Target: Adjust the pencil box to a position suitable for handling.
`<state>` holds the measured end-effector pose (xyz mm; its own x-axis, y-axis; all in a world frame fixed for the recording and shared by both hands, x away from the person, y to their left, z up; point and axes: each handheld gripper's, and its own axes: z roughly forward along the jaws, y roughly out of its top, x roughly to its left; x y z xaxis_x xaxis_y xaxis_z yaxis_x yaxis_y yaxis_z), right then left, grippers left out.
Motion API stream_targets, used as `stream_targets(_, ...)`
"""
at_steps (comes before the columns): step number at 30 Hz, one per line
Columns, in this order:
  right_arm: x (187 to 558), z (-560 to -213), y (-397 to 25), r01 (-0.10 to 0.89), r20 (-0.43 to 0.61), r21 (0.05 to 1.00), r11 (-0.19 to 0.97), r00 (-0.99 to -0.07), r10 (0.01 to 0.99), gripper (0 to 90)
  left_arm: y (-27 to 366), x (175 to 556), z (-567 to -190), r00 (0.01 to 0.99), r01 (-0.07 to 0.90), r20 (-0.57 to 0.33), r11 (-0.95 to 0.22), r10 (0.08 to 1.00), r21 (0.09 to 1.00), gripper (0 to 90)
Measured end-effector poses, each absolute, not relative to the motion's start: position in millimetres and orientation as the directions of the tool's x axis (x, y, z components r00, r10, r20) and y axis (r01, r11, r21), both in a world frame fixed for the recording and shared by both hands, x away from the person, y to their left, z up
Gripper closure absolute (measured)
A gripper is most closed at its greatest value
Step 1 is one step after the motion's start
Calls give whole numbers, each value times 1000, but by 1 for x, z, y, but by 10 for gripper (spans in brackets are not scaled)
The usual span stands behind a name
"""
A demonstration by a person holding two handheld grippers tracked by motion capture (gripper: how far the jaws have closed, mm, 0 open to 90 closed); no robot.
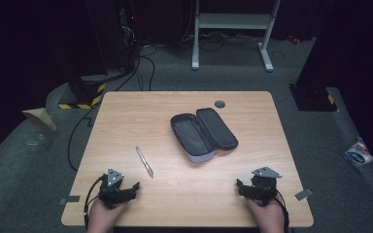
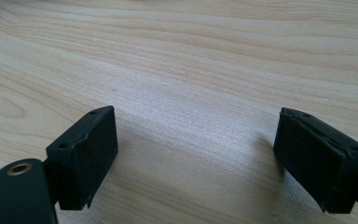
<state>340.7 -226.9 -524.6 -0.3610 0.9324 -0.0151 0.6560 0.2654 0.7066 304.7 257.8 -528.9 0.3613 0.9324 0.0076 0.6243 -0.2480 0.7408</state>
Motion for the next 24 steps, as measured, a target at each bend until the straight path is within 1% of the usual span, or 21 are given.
stream_targets(14, 340, -524, -227, 660, -10, 705, 260, -358, 934, 136, 257, 306, -529, 364, 625, 2, -246, 931, 741, 196)
stream_targets(18, 339, -524, -226, 652, -9, 705, 279, -385, 923, 140, 257, 306, -529, 367, 625, 2, -248, 930, 740, 183)
stream_targets(21, 339, -524, -226, 645, -14, 707, 288, -394, 919, 155, 257, 306, -529, 373, 624, 3, -253, 928, 739, 176)
stream_targets(23, 338, -522, -226, 644, 0, 707, 291, -412, 911, 209, 256, 307, -529, 375, 625, 3, -256, 927, 738, 163)
stream_targets(24, 338, -522, -226, 644, 0, 707, 291, -412, 911, 209, 256, 307, -529, 375, 625, 3, -256, 927, 738, 160)
